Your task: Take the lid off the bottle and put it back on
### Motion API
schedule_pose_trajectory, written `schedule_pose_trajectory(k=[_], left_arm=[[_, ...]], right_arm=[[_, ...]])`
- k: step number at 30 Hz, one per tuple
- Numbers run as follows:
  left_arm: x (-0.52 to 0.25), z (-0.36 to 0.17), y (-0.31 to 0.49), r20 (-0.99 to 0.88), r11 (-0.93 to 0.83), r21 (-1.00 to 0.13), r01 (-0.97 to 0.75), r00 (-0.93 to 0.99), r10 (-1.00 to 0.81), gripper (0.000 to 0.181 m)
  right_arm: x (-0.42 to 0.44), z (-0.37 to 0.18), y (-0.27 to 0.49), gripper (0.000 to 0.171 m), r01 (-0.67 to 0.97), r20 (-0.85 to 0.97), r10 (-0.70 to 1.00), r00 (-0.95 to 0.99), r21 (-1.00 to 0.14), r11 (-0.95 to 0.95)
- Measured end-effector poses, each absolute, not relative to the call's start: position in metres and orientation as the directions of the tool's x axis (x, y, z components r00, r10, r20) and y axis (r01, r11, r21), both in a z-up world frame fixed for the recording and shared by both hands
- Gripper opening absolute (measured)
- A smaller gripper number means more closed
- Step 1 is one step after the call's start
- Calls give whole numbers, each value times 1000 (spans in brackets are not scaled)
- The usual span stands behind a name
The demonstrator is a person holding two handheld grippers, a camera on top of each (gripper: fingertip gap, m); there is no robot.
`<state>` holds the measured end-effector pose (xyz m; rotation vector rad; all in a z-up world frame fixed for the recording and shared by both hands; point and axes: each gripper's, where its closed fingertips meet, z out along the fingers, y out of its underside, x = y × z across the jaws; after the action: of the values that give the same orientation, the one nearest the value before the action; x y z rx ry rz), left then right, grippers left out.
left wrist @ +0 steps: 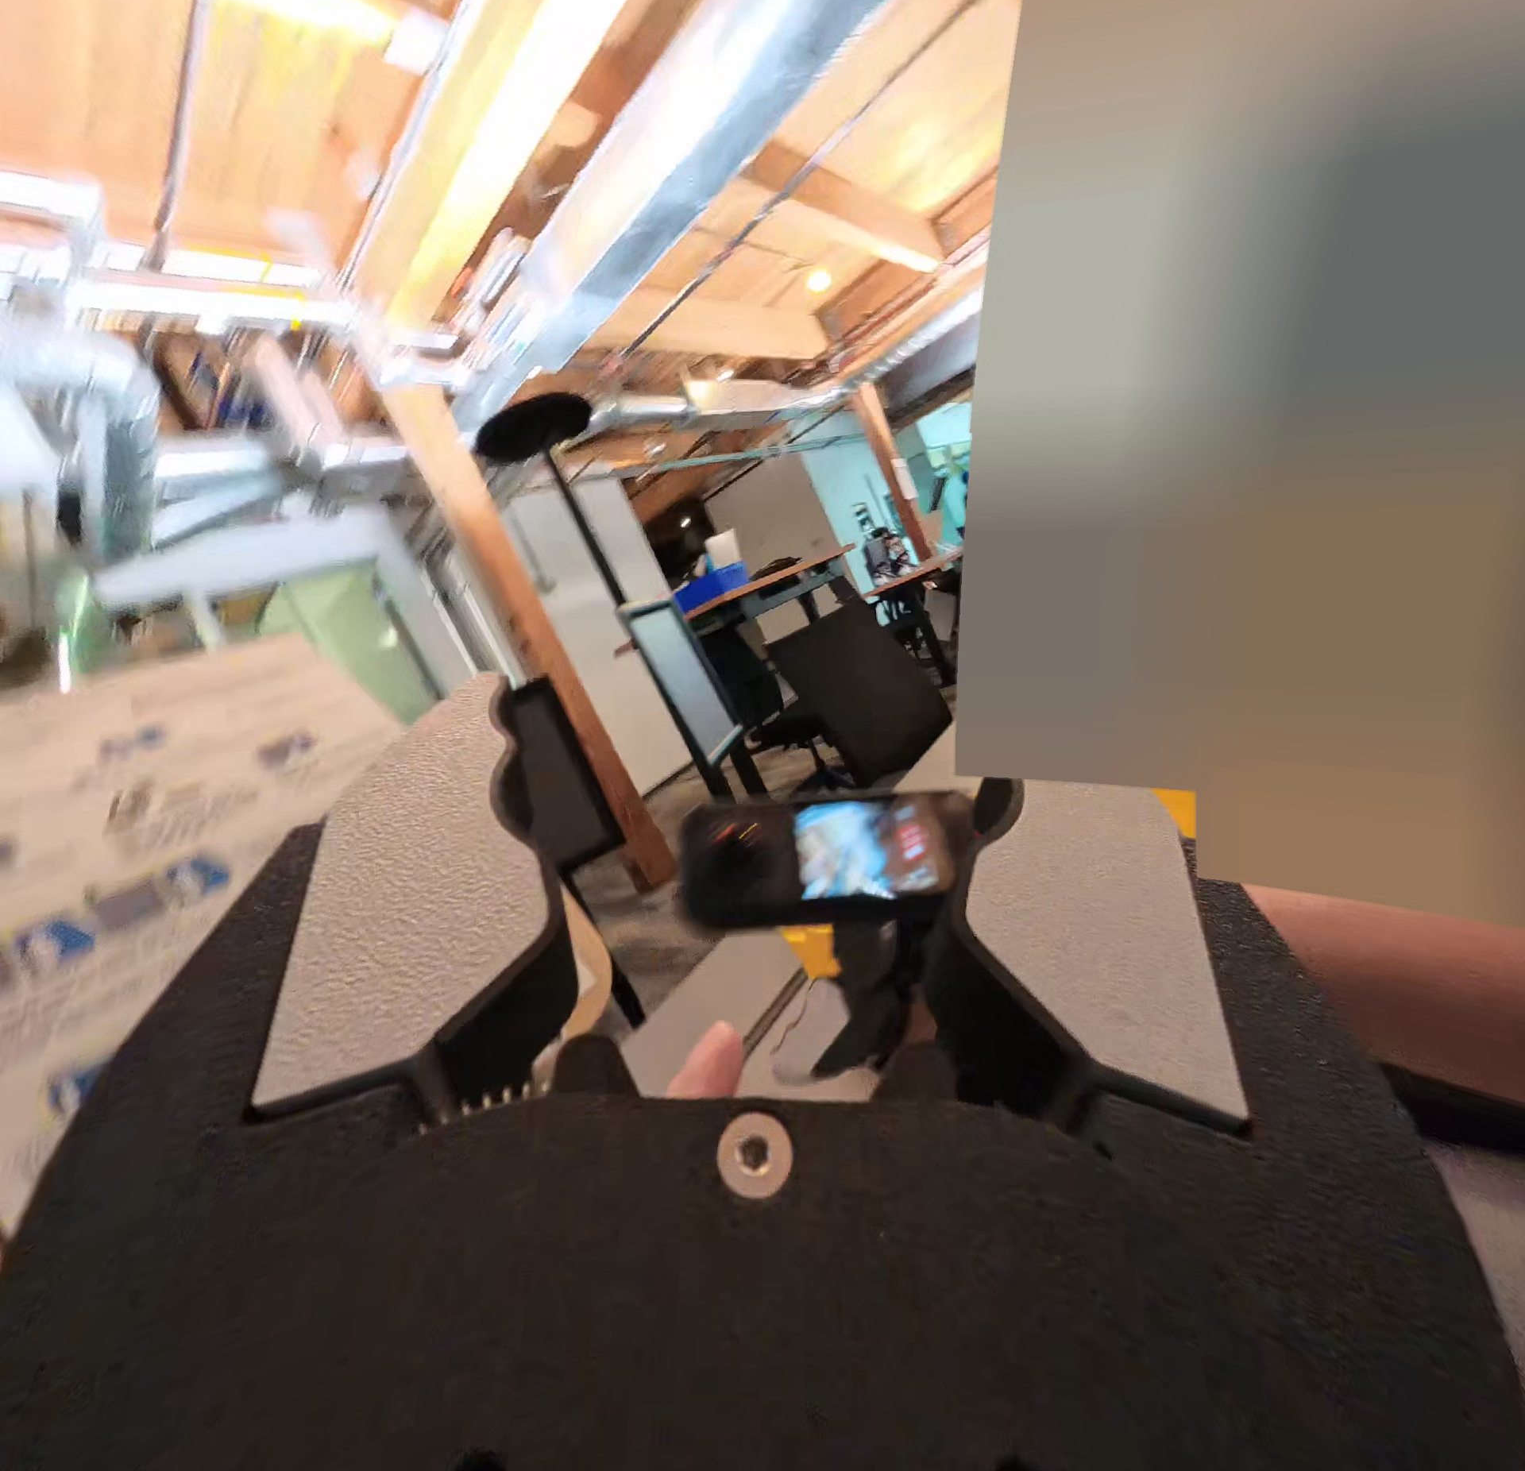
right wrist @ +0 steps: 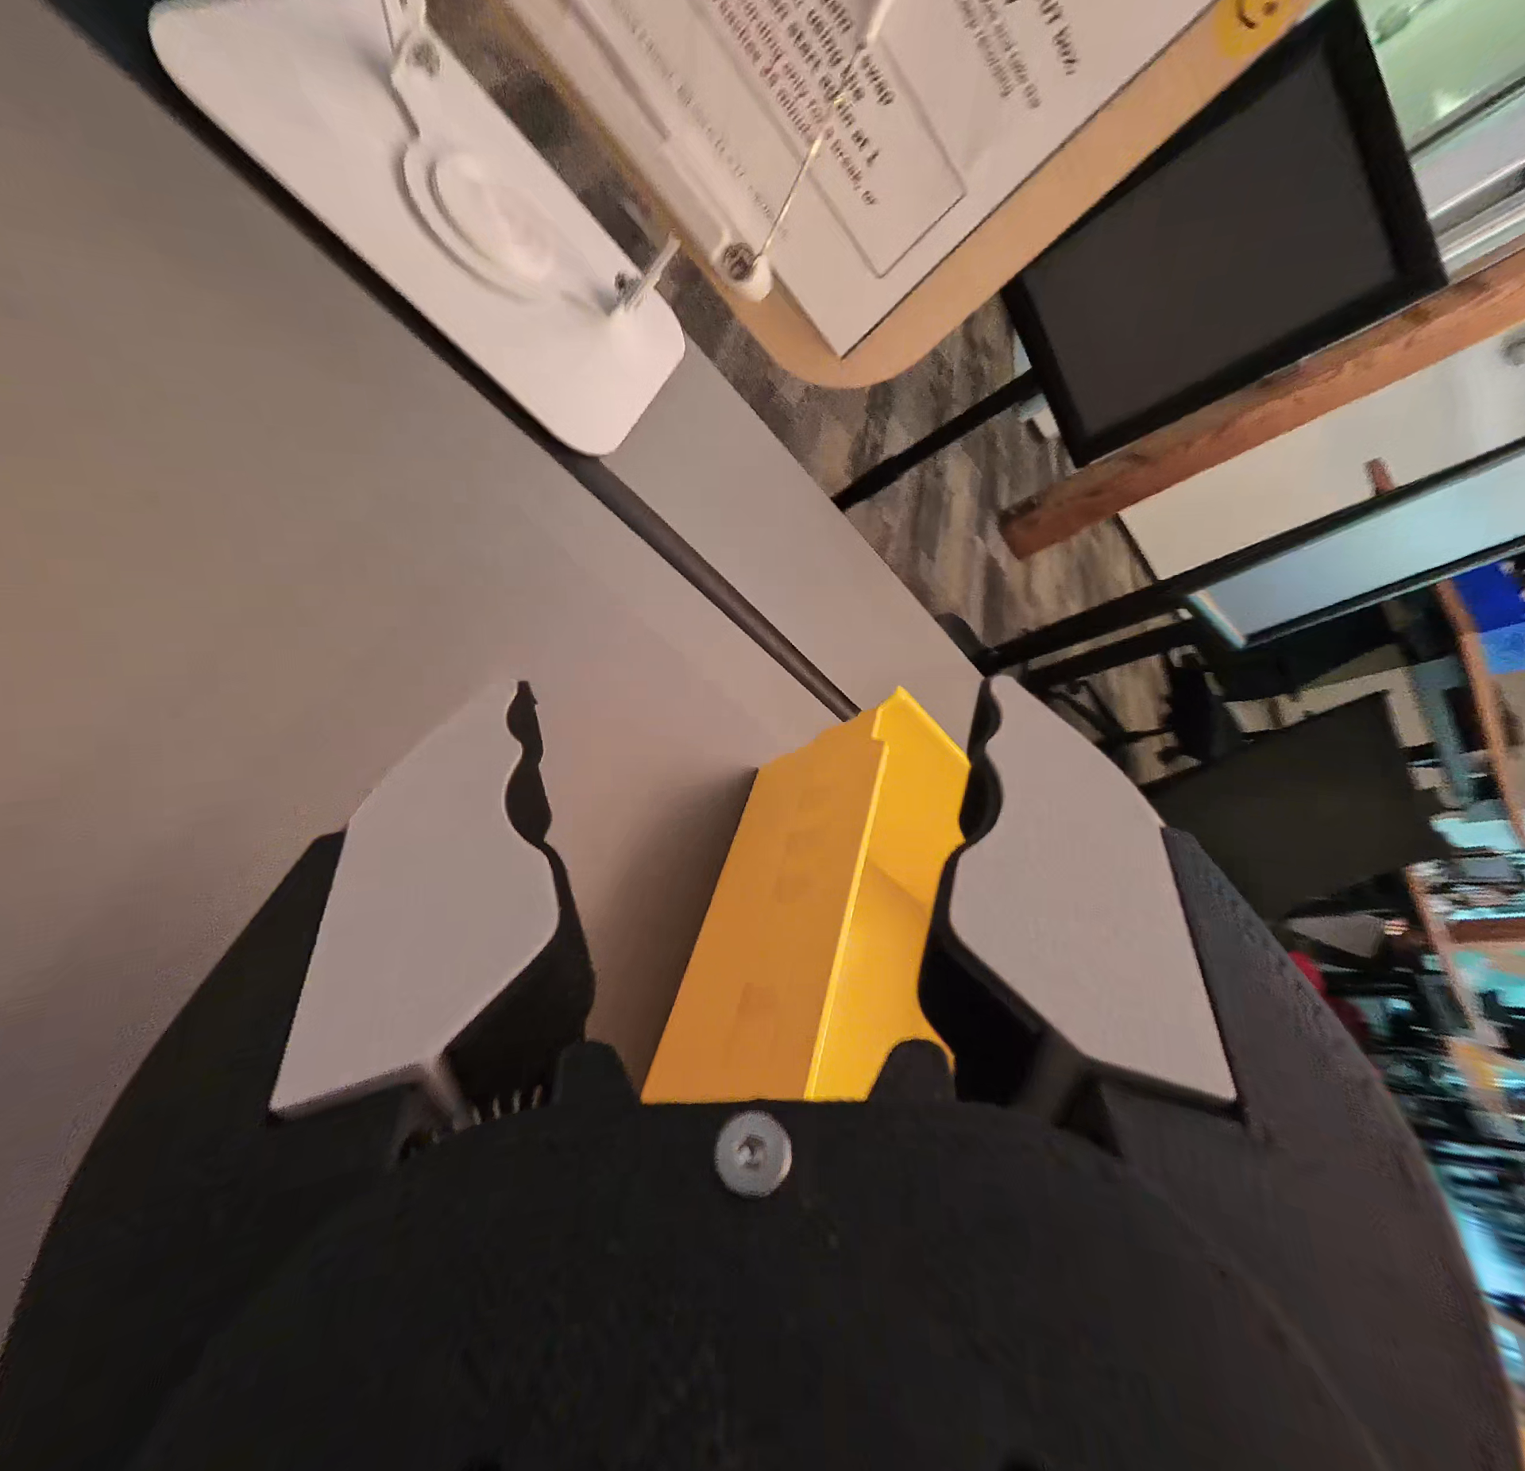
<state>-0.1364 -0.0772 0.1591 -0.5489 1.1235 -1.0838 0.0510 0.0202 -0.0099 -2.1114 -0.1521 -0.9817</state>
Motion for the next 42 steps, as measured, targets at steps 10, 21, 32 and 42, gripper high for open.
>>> schedule_pose_trajectory(k=[10,21,32,42], left_arm=[[-117,109,-156,-678,612,-691,386,-50,-734,98],[-92,81,-140,-653,612,-741,276,-88,-752,101],[-122,125,-142,-637,582,-716,386,-20,-770,103],[-184,144,40,-352,327,-933,-150,190,-917,80]], right_arm=[[11,-40,32,100,520,792,-52,609,-447,-728],[-15,-55,33,100,552,778,43,626,-404,-729],[-19,-55,35,100,555,750,54,660,-437,-708],[5,-34,29,99,471,629,9,777,-573,-671]])
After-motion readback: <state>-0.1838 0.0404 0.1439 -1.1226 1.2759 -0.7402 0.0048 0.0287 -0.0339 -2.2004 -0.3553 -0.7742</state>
